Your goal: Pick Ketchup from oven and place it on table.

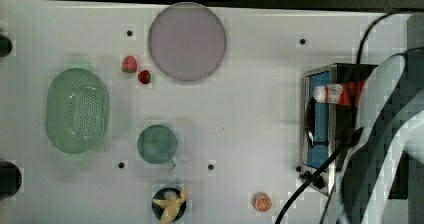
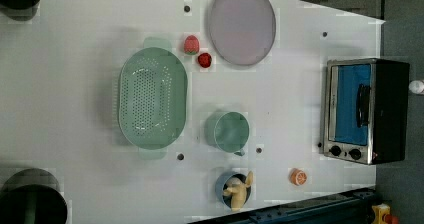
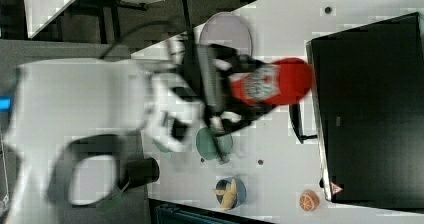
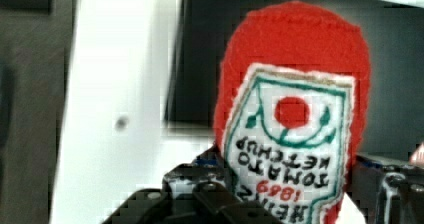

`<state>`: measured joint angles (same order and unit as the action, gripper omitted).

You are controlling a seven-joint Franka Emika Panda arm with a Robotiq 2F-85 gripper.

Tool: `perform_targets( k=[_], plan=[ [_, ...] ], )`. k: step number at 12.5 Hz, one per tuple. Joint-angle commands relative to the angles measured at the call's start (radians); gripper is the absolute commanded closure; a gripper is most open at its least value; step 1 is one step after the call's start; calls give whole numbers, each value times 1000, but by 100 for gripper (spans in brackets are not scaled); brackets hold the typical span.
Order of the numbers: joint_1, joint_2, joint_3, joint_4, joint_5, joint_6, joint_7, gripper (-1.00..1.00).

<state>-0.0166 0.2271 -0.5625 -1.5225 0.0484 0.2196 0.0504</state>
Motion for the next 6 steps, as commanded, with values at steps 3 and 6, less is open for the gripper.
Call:
perform_targets(
  k=[3, 6],
  plan=[
    [100, -61, 137, 33, 23, -201, 1, -27],
    [134, -62, 250, 15, 23, -225, 1, -27]
  ],
)
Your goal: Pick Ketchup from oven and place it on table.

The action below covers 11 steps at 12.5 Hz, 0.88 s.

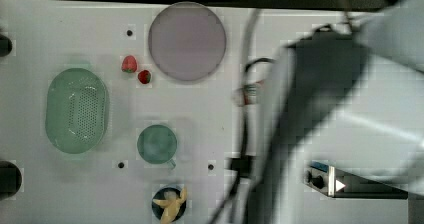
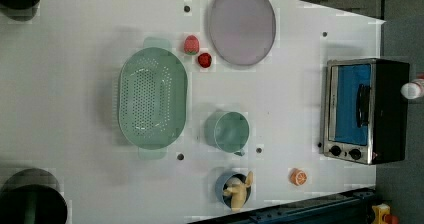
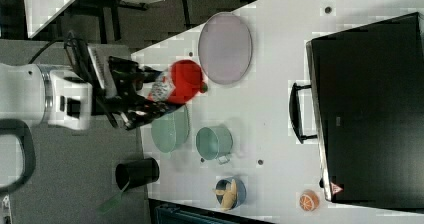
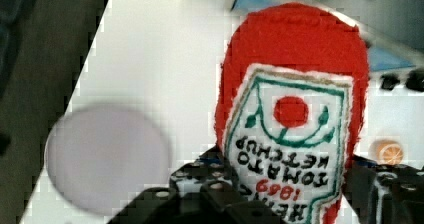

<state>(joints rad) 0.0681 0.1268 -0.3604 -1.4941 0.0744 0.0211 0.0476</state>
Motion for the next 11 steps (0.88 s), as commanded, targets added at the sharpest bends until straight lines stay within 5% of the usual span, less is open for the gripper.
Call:
perform_targets(
  k=[1, 11],
  plan=[
    [58, 39, 79, -31, -3, -19, 4, -27],
    [84, 41, 151, -498, -4, 442, 11, -27]
  ],
)
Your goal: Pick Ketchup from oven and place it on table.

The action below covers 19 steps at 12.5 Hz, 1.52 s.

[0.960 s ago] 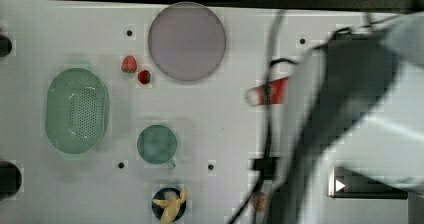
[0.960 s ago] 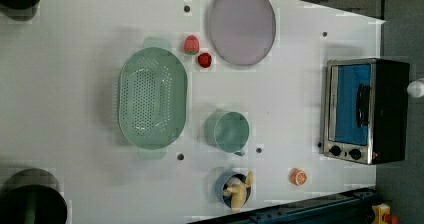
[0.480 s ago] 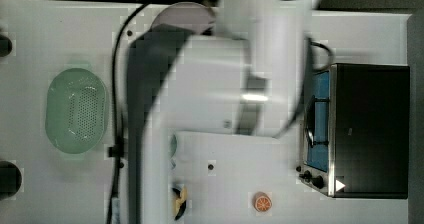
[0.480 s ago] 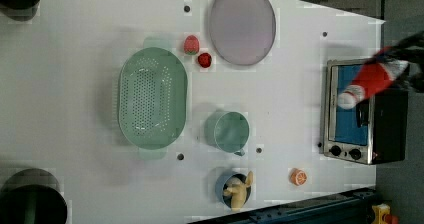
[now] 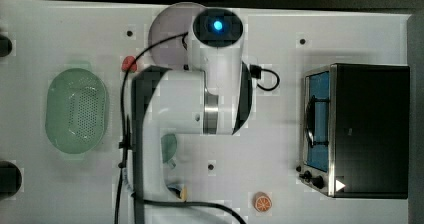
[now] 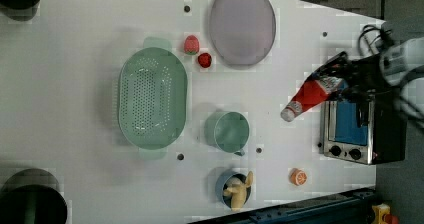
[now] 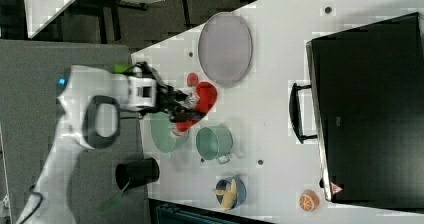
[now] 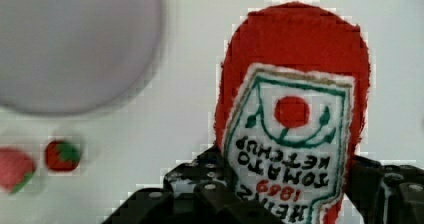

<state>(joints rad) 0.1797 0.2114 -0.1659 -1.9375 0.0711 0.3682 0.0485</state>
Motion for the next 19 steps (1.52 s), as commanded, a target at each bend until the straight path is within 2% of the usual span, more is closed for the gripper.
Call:
perform_targets(
  k=[1, 5, 8, 9, 12, 16, 19],
  plan=[
    [-28, -40, -44, -102, -1, 147, 11, -27],
    [-28, -14, -44, -273, 0, 346, 11, -27],
    [-28, 29, -43, -330, 0, 477, 11, -27],
    [-28, 48, -43, -336, 0, 507, 11, -34],
    [-27, 79, -40, -328, 1, 537, 22, -100],
    [-23, -38, -39, -280, 1, 501, 30, -100],
    [-22, -168, -39, -214, 1, 367, 30, -100]
  ],
)
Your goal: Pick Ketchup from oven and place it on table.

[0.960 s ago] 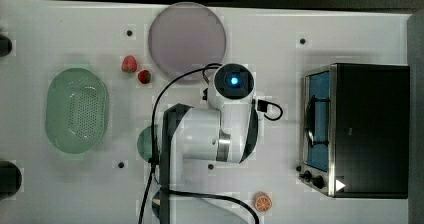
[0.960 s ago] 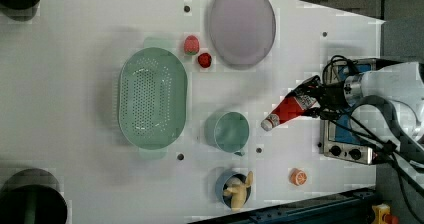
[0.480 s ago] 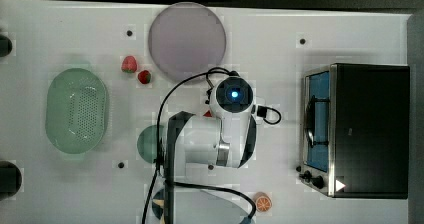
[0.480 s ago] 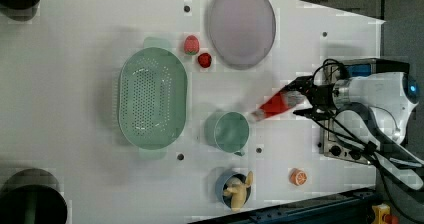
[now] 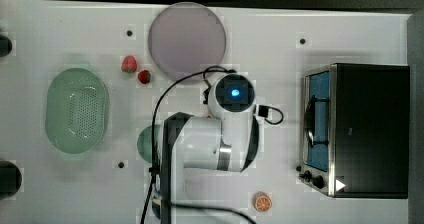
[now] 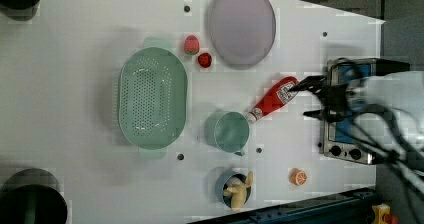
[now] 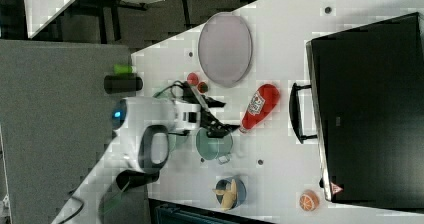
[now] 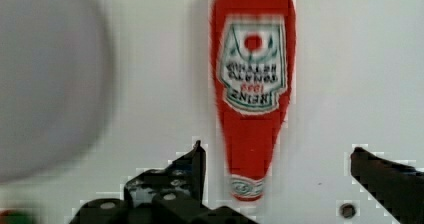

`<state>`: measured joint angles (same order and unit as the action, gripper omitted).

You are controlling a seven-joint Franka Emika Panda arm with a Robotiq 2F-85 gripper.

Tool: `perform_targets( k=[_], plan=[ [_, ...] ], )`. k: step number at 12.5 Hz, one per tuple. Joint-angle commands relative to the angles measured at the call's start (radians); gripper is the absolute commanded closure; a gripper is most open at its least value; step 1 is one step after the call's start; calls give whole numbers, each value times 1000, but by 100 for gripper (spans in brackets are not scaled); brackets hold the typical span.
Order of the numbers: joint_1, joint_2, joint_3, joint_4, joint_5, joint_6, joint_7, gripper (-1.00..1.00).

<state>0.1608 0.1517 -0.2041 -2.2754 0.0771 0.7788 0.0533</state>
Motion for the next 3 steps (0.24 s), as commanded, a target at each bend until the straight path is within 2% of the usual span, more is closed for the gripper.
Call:
perform_targets(
  k=[1, 3],
  plan=[
    [-4, -144, -1, 156, -6, -109, 25, -100],
    [-4, -198, -1, 238, -7, -217, 25, -100]
  ],
)
